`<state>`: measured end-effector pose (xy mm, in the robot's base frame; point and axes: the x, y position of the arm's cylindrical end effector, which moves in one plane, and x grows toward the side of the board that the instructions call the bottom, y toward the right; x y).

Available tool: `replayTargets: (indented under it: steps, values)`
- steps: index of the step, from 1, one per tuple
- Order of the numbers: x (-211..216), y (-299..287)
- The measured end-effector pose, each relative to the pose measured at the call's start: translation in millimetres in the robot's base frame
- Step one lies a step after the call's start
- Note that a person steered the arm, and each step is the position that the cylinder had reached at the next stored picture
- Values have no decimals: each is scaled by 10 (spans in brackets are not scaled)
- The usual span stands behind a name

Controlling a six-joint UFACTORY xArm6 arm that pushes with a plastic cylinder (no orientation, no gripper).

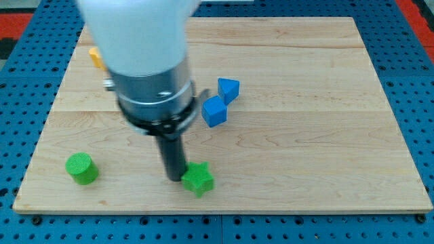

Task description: Move the green circle to the left of the green star

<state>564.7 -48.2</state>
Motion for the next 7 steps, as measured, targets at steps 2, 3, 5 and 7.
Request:
replayTargets:
  steps: [2, 3, 5, 7]
  values:
    - [210, -517]
    - [533, -1305]
    - [-224, -2280]
    - [12, -862]
